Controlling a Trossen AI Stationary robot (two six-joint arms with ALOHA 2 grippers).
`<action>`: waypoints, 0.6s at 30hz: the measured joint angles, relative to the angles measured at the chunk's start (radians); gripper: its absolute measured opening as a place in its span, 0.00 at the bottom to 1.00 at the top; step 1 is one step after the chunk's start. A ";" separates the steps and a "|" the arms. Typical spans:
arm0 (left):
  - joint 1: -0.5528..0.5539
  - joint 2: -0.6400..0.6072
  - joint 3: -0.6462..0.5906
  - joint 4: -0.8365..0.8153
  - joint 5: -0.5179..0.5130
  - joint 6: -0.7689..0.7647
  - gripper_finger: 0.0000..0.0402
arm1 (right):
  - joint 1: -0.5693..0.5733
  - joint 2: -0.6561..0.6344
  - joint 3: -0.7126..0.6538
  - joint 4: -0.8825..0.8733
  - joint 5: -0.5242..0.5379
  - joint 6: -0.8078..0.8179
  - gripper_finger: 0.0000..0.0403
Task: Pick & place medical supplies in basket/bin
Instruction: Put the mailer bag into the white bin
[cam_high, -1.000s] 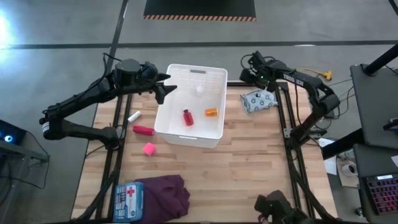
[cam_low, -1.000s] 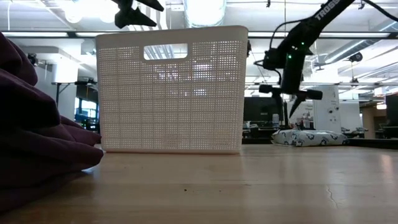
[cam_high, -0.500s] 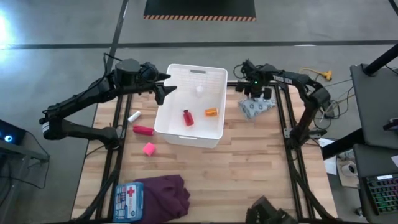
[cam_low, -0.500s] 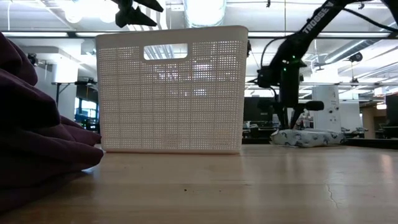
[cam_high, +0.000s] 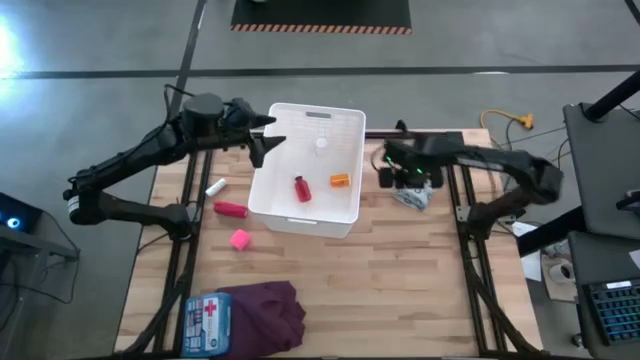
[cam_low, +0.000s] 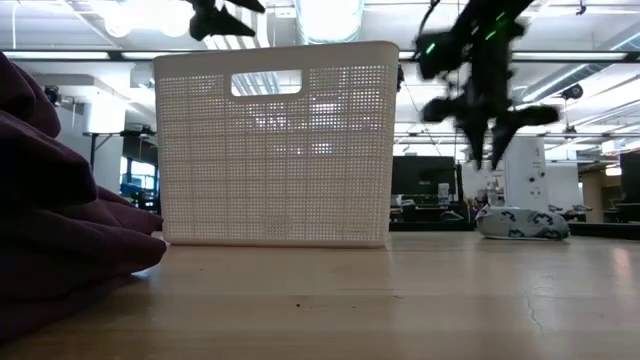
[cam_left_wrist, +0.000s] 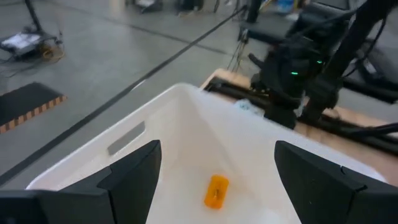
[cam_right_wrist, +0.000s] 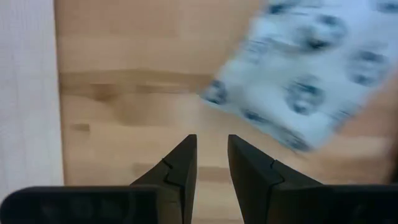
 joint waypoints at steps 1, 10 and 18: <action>0.000 0.000 0.000 0.020 0.026 0.000 0.74 | 0.032 -0.041 -0.023 -0.026 0.037 0.052 0.20; 0.001 0.051 0.033 0.170 0.153 0.002 0.72 | 0.158 -0.323 -0.315 0.032 0.037 0.457 0.25; -0.007 0.369 0.416 -0.005 0.353 0.129 0.72 | 0.195 -0.423 -0.366 0.049 0.166 0.582 0.48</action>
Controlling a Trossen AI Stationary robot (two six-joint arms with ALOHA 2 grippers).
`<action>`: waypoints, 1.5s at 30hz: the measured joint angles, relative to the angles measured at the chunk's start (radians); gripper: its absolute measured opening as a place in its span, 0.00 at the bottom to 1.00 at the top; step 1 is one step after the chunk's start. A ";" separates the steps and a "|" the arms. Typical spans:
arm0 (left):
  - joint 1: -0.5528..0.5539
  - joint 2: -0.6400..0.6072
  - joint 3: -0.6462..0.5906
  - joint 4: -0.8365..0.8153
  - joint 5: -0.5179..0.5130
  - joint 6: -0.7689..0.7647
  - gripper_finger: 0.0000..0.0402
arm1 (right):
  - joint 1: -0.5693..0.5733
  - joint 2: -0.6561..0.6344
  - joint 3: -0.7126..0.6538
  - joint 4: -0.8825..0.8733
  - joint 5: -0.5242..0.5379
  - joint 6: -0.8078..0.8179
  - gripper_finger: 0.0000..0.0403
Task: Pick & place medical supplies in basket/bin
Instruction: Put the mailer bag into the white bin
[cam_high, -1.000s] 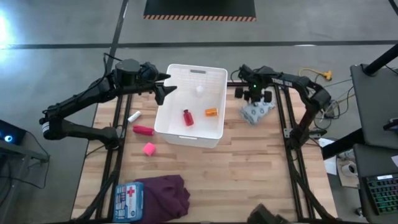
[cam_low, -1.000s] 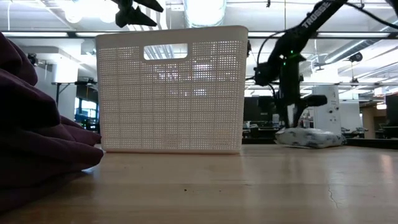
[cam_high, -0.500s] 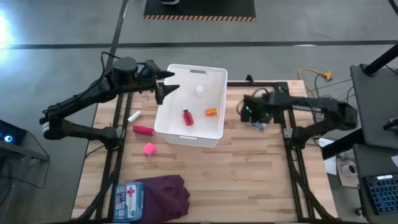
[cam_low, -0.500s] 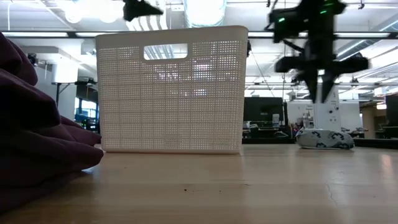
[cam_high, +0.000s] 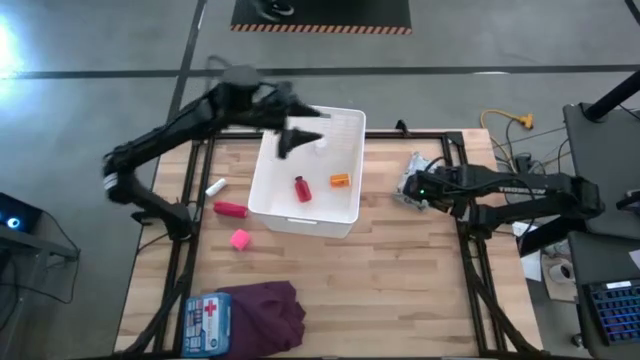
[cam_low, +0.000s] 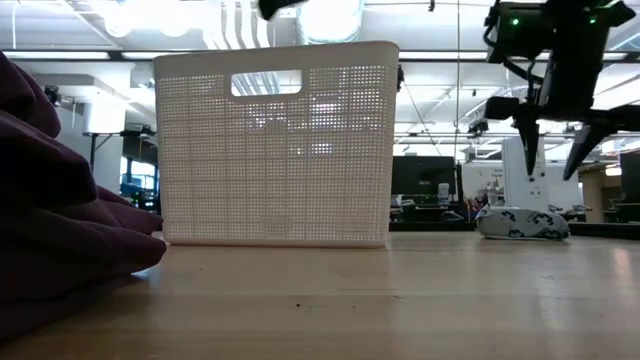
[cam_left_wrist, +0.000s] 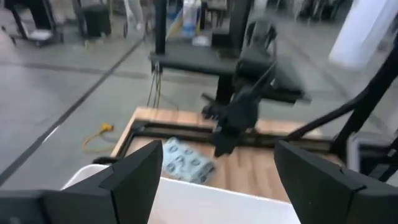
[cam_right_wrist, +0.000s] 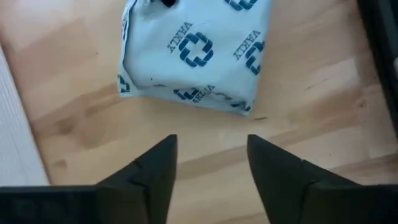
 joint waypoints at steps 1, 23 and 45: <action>0.001 0.059 0.074 -0.051 -0.002 0.025 0.72 | 0.006 -0.012 0.000 -0.009 0.010 -0.008 0.50; -0.067 0.307 0.420 -0.336 -0.078 0.129 0.59 | -0.043 0.105 -0.058 0.187 0.209 0.051 0.38; -0.064 -0.318 -0.235 -0.090 -0.409 0.034 0.59 | -0.626 0.502 0.246 0.182 0.255 -0.288 0.25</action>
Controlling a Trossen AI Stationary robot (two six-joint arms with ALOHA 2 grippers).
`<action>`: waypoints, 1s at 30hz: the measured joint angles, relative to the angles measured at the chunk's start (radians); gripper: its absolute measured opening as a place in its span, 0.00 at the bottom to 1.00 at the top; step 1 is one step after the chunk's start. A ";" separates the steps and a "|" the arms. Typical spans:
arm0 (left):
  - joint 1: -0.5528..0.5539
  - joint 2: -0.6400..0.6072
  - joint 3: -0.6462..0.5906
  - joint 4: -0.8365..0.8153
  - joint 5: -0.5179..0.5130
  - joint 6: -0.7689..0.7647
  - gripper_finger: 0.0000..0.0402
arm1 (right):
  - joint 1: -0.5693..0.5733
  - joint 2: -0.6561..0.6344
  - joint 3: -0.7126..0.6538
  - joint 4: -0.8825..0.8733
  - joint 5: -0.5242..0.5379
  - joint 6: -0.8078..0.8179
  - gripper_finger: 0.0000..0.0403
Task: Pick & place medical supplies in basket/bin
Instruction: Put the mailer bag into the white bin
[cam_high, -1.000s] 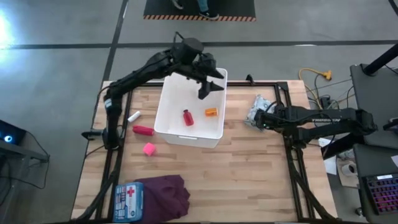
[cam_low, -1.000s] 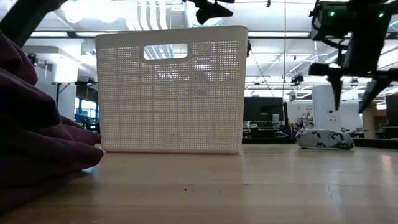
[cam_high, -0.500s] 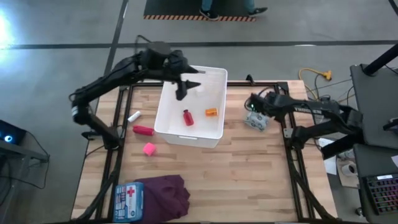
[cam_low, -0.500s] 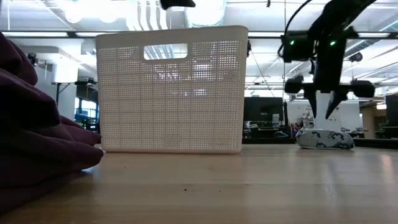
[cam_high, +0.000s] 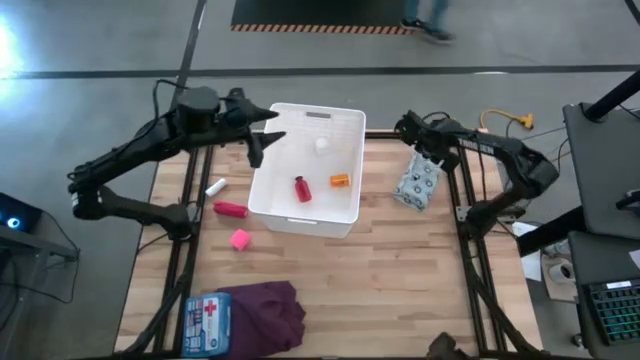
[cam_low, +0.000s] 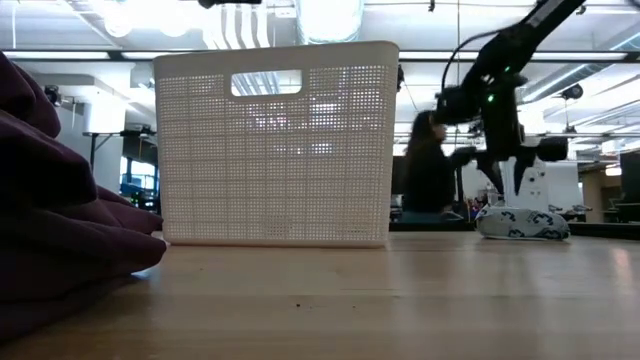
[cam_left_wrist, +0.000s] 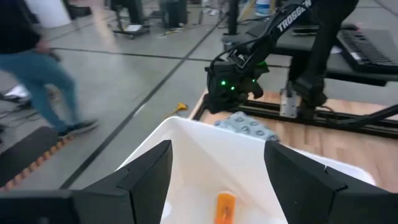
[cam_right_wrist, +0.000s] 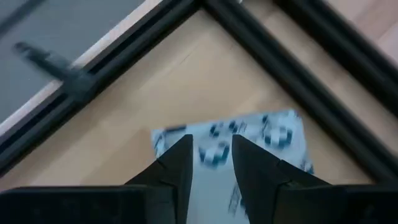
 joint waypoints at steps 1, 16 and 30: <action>0.000 -0.012 -0.012 -0.001 -0.010 0.000 0.59 | -0.019 0.029 0.017 -0.027 -0.009 -0.015 0.25; 0.000 -0.084 -0.037 -0.005 -0.056 -0.010 0.59 | -0.032 0.312 0.098 -0.127 -0.295 -0.258 0.26; 0.000 -0.069 -0.038 -0.008 -0.055 -0.010 0.59 | 0.591 -0.083 -0.158 -0.234 -0.451 0.187 0.29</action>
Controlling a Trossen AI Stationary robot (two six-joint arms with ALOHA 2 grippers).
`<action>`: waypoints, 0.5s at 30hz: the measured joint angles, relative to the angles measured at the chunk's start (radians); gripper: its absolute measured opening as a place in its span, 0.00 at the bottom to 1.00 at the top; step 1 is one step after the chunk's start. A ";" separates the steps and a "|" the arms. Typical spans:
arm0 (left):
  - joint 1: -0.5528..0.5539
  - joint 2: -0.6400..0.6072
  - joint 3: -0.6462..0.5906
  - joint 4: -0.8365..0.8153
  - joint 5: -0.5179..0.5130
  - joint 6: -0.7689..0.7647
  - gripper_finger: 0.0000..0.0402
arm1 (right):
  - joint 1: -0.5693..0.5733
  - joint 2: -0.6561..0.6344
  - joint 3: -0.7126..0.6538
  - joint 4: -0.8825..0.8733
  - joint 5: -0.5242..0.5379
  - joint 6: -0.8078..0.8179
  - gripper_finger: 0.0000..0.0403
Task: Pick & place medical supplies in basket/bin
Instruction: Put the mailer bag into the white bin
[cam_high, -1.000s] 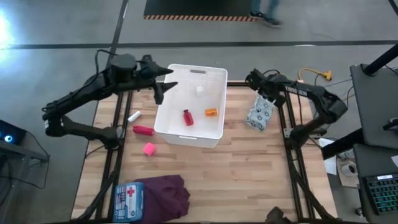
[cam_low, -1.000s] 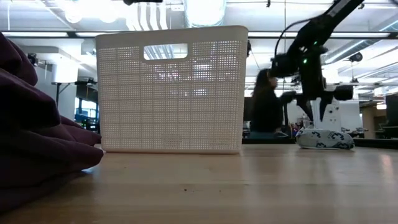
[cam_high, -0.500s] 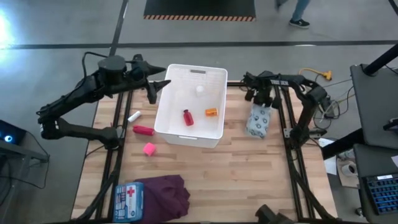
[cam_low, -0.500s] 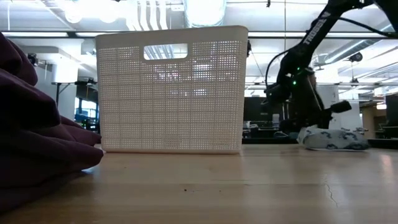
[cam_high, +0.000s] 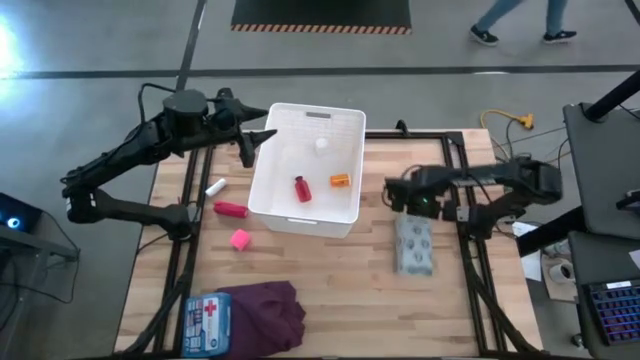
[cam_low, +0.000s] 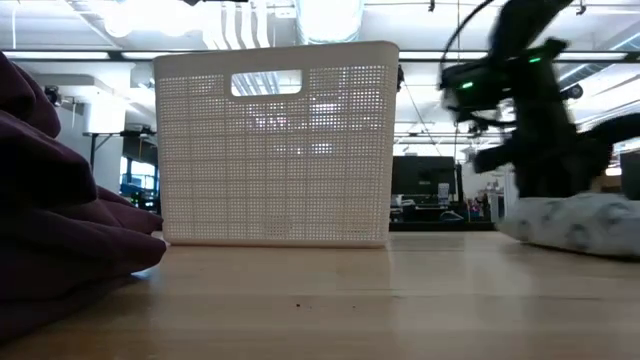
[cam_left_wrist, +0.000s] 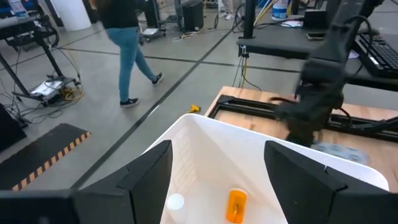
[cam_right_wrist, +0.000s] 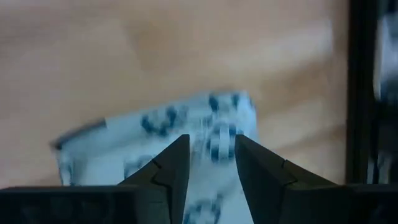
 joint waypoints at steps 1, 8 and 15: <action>0.000 0.000 0.000 0.000 0.000 0.000 0.59 | 0.045 -0.026 -0.025 0.005 -0.005 0.068 0.29; 0.000 0.000 0.000 0.001 0.000 0.000 0.59 | 0.368 -0.094 -0.124 0.166 -0.171 0.402 0.25; 0.000 0.001 0.000 0.026 0.000 0.000 0.59 | 0.554 -0.017 -0.034 0.257 -0.054 0.506 0.25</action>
